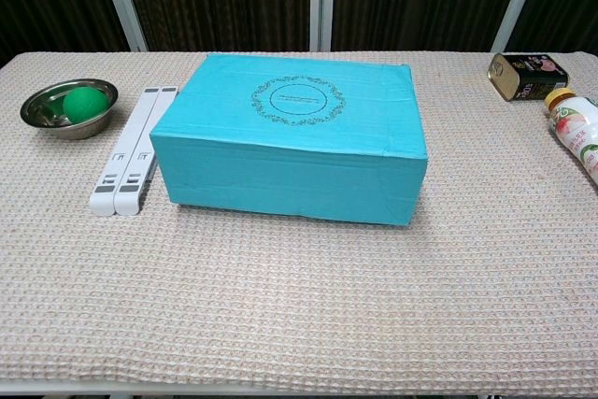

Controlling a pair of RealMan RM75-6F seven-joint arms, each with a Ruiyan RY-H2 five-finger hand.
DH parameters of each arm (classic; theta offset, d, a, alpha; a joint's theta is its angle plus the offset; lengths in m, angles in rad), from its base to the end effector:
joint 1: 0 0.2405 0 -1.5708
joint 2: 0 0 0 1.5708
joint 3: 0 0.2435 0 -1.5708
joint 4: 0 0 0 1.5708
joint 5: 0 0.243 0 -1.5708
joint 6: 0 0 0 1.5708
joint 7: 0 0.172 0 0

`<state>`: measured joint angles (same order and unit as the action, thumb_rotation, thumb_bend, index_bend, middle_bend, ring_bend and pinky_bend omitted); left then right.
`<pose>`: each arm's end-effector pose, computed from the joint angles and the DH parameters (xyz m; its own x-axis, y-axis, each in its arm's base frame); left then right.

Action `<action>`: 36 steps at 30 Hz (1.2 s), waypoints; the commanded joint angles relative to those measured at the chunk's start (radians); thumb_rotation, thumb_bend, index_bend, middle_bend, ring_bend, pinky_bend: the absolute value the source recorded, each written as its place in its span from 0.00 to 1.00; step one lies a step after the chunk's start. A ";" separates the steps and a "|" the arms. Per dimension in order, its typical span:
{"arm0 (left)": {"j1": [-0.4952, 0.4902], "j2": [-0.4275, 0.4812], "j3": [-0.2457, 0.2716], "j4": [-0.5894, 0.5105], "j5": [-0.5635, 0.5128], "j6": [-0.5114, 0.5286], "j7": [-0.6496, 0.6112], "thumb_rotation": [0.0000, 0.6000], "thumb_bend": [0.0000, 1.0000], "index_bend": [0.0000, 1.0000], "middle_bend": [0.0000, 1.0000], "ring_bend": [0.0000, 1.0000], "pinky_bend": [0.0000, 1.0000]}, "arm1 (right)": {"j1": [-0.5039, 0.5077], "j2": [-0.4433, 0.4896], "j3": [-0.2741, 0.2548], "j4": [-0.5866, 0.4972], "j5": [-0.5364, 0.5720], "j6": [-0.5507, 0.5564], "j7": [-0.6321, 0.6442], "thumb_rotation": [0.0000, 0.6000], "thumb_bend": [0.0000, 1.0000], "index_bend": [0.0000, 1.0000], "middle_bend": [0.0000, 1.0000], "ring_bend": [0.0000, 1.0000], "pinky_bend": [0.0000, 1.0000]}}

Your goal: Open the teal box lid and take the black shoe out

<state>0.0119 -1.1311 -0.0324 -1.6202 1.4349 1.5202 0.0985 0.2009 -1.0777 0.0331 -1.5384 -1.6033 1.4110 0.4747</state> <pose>-0.3373 0.1743 0.1253 0.4622 0.0364 0.8860 0.8753 0.1419 -0.4624 -0.3001 -0.2434 0.1242 0.0757 -0.1139 0.9906 -0.9839 -0.1700 0.0557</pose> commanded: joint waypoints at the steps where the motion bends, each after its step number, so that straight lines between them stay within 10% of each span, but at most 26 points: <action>1: 0.000 -0.001 0.001 0.000 0.004 0.001 0.000 1.00 0.00 0.22 0.17 0.05 0.13 | 0.000 0.001 0.001 -0.001 -0.001 0.002 -0.001 1.00 0.20 0.00 0.01 0.00 0.00; 17: -0.006 -0.017 0.007 -0.004 0.013 -0.005 0.002 1.00 0.00 0.22 0.17 0.05 0.13 | 0.300 -0.128 0.092 0.121 -0.014 -0.321 -0.179 1.00 0.06 0.00 0.01 0.00 0.00; 36: -0.005 -0.004 0.001 -0.011 -0.010 -0.014 -0.010 1.00 0.00 0.22 0.17 0.05 0.13 | 0.558 -0.707 0.064 0.868 -0.113 -0.270 -0.074 1.00 0.00 0.00 0.00 0.00 0.00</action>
<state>0.0070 -1.1355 -0.0316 -1.6325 1.4256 1.5076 0.0903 0.7167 -1.6977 0.1172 -0.7776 -1.6845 1.0971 0.3502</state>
